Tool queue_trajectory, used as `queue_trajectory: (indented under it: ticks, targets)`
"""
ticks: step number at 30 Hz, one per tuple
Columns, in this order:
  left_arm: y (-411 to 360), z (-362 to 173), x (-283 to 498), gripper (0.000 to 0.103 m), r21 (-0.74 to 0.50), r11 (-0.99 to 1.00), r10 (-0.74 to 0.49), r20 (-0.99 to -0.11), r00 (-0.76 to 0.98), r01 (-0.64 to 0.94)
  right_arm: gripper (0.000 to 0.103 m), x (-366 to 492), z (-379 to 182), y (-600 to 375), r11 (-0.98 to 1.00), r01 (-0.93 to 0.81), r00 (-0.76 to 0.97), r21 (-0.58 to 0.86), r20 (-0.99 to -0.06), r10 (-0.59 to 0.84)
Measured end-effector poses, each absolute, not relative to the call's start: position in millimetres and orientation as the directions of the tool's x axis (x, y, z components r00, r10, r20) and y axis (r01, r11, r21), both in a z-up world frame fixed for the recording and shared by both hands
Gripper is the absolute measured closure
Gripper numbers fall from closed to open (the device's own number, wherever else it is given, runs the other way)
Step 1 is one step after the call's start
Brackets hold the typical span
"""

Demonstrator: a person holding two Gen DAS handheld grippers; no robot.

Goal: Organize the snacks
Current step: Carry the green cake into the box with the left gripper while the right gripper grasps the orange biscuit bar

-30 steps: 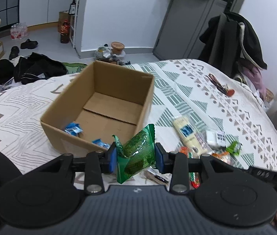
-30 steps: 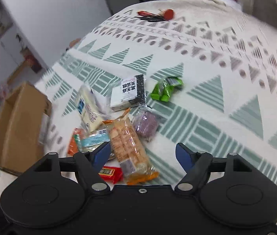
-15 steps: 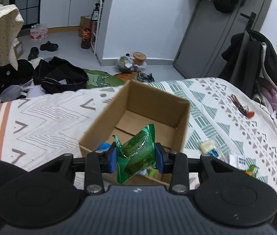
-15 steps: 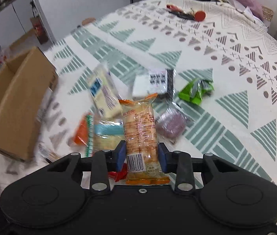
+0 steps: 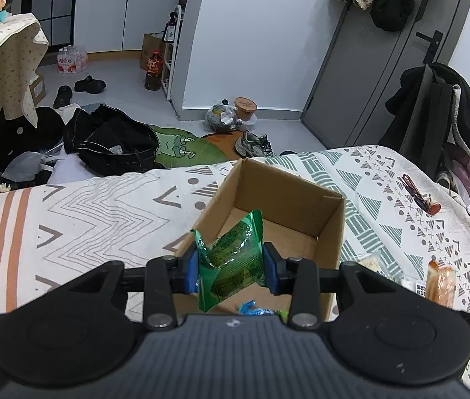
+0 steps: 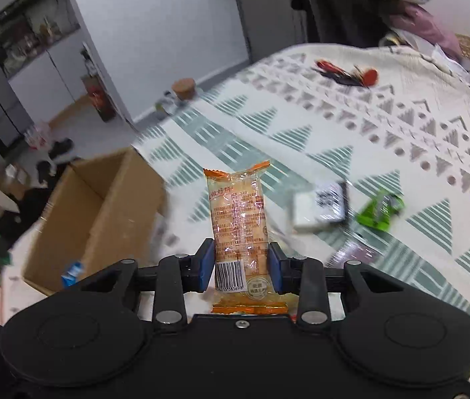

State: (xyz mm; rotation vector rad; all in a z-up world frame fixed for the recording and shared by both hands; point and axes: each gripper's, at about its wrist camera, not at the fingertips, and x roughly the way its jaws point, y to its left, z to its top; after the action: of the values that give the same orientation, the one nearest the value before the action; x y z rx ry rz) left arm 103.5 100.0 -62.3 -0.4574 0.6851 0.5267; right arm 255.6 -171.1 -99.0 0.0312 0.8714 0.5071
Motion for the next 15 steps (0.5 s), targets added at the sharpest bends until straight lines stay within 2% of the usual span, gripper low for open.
queue_trajectory:
  ticks: [15]
  targets:
    - [112.1, -69.7, 123.9, 0.065, -0.248, 0.777, 0.266, -0.704, 0.659, -0.578, 0.07, 239.5, -66.5, -119.7, 0.769, -0.511, 0.472, 0.383, -0.623, 0.624]
